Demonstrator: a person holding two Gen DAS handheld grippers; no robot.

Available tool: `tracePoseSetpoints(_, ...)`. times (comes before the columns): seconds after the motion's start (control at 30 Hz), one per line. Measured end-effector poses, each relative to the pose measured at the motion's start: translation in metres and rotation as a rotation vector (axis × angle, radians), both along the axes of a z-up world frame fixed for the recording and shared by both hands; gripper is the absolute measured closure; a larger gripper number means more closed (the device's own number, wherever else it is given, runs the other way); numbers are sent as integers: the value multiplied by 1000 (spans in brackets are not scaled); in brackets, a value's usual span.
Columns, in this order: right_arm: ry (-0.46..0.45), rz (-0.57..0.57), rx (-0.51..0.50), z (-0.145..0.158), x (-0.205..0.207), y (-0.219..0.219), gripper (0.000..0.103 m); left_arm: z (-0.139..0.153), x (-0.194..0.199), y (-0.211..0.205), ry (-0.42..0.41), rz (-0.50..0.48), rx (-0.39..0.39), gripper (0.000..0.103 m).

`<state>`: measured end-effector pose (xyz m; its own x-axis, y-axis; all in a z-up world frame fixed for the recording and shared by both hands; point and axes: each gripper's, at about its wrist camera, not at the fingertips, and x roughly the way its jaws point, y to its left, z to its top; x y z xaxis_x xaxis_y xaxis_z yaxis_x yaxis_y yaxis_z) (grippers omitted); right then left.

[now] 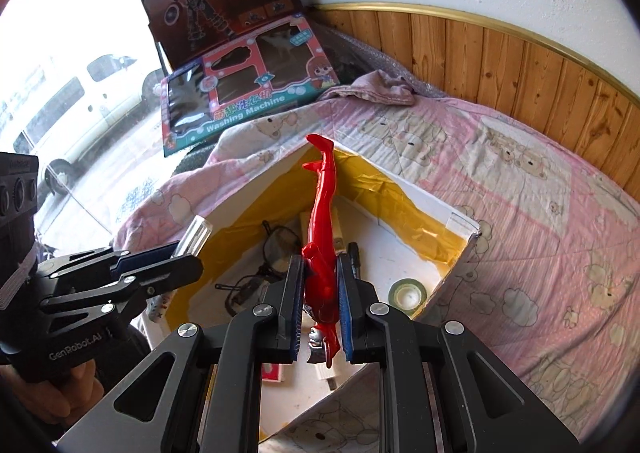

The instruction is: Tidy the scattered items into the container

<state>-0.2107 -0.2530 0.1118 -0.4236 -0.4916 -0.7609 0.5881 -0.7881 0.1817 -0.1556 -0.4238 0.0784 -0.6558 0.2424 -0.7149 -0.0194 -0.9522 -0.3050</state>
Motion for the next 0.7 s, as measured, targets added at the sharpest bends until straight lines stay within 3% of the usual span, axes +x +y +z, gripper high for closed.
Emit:
tracePoseSetpoints(0.23, -18, 35, 112, -29, -23, -12, 87, -20, -35, 5, -78, -3, 26, 83)
tracePoseSetpoints(0.5, -35, 42, 173, -49, -45, -21, 84, -42, -69, 4, -141, 0, -9, 82)
tracePoseSetpoints(0.53, -45, 42, 178, -52, -46, -21, 73, -47, -72, 3, -157, 1, -5, 80)
tracePoseSetpoints(0.6, -43, 26, 175, -52, -46, -19, 55, -55, -73, -3, -180, 17, 12, 66)
tracePoseSetpoints(0.7, -26, 31, 175, -46, -37, -14, 55, -56, -62, -13, -178, 44, 31, 61)
